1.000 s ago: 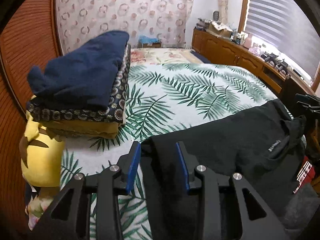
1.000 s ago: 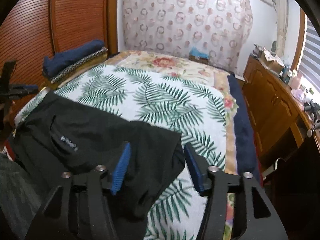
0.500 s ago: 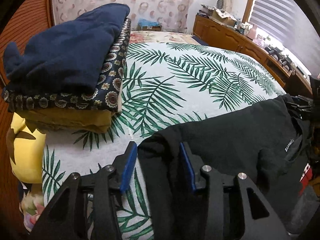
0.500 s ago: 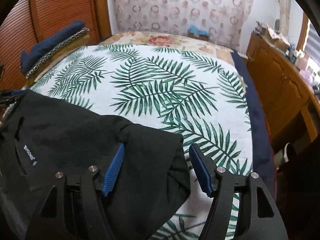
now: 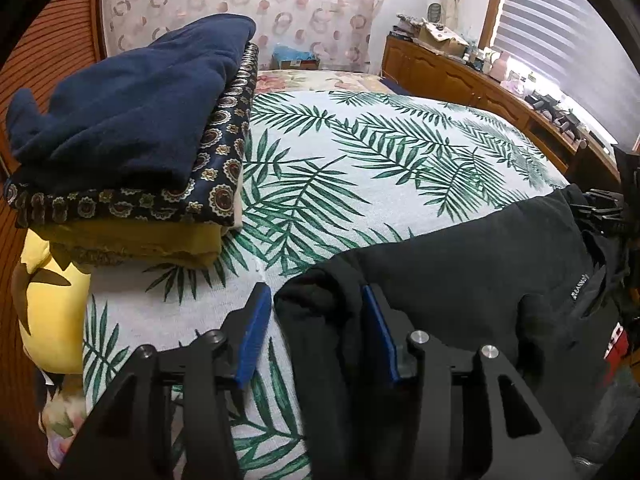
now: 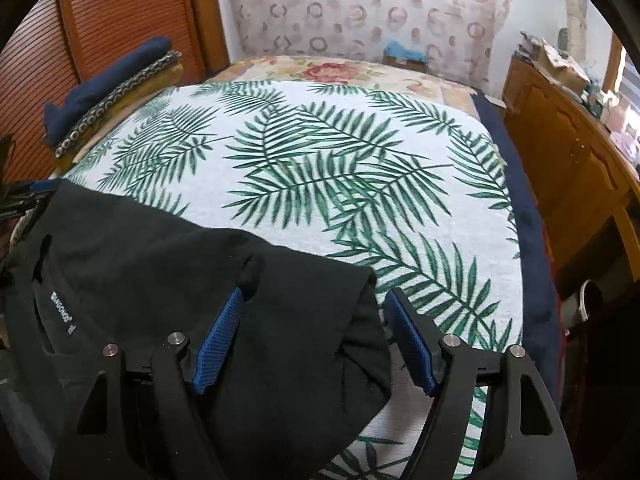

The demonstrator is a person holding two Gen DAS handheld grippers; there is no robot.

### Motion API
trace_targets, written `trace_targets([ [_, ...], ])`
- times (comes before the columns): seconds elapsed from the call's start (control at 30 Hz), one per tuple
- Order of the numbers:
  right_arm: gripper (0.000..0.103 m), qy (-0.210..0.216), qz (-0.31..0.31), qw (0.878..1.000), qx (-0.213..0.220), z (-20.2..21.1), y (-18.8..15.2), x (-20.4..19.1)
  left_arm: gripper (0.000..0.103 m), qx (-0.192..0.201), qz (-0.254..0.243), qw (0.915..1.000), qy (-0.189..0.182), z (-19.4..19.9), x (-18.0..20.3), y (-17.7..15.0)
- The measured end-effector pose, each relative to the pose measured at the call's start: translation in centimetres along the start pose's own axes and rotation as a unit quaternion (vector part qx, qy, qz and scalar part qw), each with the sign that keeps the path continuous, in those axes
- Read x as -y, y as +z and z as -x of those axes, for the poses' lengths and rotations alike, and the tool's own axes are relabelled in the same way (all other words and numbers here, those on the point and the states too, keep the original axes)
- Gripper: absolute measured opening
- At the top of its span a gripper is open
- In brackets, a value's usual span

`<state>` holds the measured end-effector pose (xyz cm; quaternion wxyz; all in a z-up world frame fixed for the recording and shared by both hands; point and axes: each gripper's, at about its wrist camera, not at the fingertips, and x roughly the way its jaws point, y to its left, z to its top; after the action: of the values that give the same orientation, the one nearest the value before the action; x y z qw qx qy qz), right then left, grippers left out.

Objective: Fold small clothes
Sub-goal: 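Lift the hem with both grippers and carry it over toward the collar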

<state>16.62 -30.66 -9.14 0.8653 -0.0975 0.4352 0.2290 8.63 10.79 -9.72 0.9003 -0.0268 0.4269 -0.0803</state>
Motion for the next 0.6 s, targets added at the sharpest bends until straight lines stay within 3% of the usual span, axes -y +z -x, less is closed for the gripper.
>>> trace_targets([
  [0.03, 0.055, 0.007, 0.004, 1.000, 0.002, 0.1, 0.0, -0.2, 0.034, 0.001, 0.000, 1.0000, -0.009, 0.1, 0.1, -0.1],
  [0.1, 0.029, 0.023, 0.011, 1.000, 0.003, 0.3, -0.2, -0.6, 0.017, 0.003, 0.002, 0.9998, -0.020, 0.3, 0.1, -0.2],
  [0.17, 0.017, 0.045, 0.019, 0.999, 0.002, 0.4, -0.3, -1.2, 0.012, 0.016, -0.002, 0.9993, -0.034, 1.0, 0.3, -0.4],
  [0.33, 0.012, 0.066, 0.022, 0.997, 0.035, 2.8, -1.3, -2.3, 0.011, 0.102, 0.017, 0.9926, -0.064, 7.4, 1.0, 0.6],
  [0.6, 0.011, 0.065, -0.026, 0.979, 0.190, 15.5, -1.1, -2.4, 0.011, 0.238, -0.021, 0.9682, -0.074, 18.8, 4.1, 4.9],
])
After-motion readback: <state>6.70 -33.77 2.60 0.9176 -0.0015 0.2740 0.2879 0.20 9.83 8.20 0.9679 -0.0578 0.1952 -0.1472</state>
